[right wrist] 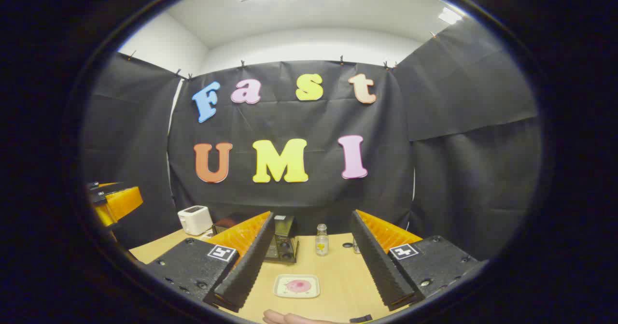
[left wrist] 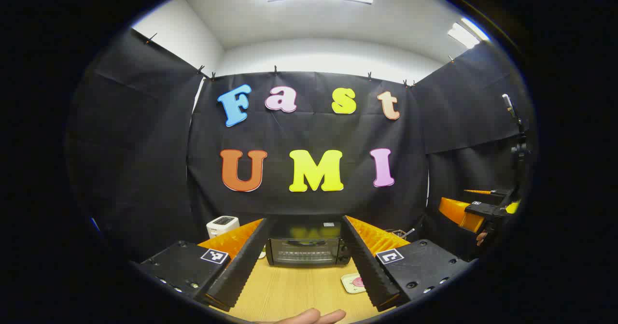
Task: Open the electric oven with the left hand, put the food in, and close the electric oven.
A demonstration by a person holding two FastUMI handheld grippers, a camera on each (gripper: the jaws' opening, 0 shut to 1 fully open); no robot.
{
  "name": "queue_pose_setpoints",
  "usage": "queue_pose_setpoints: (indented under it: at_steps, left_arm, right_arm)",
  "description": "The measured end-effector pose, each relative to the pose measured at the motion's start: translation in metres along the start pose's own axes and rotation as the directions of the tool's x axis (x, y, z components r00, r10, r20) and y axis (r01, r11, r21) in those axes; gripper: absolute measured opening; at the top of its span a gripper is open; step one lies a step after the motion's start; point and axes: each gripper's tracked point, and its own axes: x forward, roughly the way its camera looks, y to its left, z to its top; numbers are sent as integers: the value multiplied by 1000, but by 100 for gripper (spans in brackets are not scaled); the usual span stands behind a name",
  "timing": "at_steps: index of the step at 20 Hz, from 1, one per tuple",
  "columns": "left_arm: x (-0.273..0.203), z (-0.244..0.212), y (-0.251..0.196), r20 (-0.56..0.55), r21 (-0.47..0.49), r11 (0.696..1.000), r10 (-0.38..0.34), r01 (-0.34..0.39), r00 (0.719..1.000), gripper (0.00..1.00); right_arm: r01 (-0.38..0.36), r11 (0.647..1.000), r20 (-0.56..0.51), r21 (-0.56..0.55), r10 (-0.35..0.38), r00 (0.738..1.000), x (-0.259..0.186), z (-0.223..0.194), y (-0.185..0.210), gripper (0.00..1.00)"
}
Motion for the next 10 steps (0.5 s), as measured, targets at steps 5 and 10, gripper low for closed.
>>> queue_pose_setpoints:
  at_steps: [5,10]
  left_arm:
    - [-13,4,12,30,8,999,35,-35,999,95]
    - [-10,-5,14,6,-22,999,28,-28,1000,95]
  right_arm:
    - [-20,999,39,-28,21,999,-21,11,3,96]
    - [-42,999,4,-18,42,999,-25,2,1,96]
